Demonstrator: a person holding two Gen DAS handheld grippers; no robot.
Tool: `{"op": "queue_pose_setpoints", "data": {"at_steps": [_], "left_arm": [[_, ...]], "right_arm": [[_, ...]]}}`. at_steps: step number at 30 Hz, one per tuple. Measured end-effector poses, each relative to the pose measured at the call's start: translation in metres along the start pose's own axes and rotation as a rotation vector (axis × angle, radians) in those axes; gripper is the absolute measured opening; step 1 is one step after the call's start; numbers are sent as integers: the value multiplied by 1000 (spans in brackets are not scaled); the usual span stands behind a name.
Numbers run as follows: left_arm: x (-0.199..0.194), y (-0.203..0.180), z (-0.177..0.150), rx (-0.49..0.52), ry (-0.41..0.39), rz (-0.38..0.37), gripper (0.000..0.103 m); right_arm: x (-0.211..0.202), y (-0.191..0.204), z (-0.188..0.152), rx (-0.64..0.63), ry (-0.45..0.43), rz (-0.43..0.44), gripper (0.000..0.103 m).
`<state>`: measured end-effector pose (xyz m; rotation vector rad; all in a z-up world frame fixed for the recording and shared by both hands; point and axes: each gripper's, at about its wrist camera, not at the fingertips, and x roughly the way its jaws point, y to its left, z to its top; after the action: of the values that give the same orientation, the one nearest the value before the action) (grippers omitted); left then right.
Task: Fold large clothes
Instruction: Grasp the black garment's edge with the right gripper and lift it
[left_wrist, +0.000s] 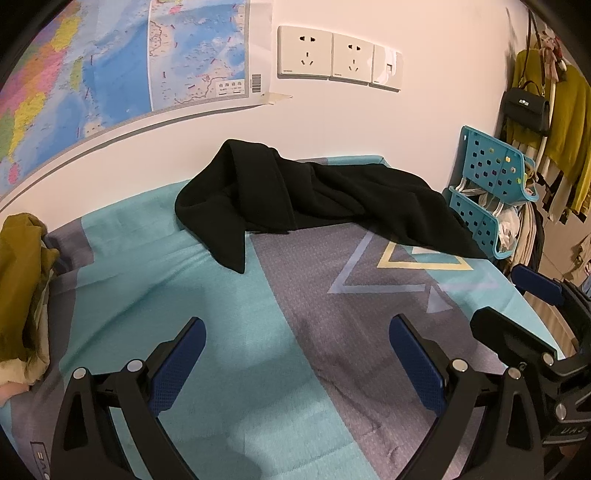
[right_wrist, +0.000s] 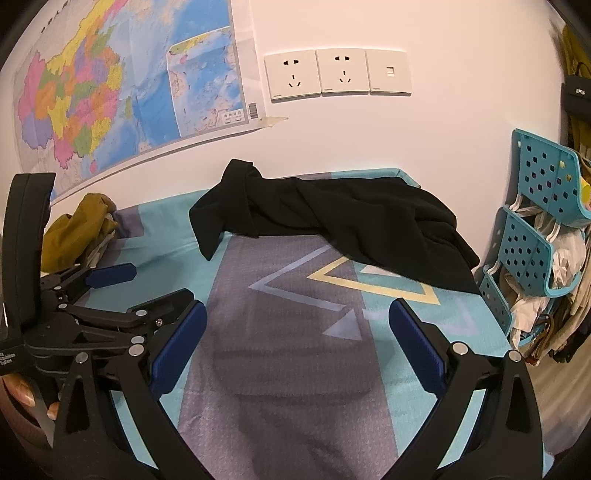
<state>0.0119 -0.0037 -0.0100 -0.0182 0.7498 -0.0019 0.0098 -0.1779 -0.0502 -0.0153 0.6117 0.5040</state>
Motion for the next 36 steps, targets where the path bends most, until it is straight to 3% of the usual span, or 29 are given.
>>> {"op": "queue_pose_setpoints", "data": {"at_steps": [7, 11, 19, 24, 27, 28, 30, 36], "left_arm": [[17, 5, 11, 4, 24, 11, 96], [32, 18, 22, -25, 30, 26, 96], [57, 53, 41, -88, 59, 87, 96], [70, 73, 47, -132, 67, 103, 96], [81, 80, 48, -152, 89, 108, 96], [84, 82, 49, -153, 90, 108, 96], [88, 84, 51, -154, 87, 113, 96], [82, 95, 54, -126, 57, 156, 96]], "right_arm": [[13, -1, 12, -60, 5, -2, 97], [37, -6, 37, -115, -10, -18, 97], [135, -5, 93, -287, 101, -12, 97], [192, 0, 109, -333, 170, 6, 93], [213, -4, 112, -316, 232, 45, 65], [211, -6, 112, -317, 225, 48, 43], [199, -7, 114, -332, 212, 75, 12], [112, -9, 107, -390, 119, 145, 12]]}}
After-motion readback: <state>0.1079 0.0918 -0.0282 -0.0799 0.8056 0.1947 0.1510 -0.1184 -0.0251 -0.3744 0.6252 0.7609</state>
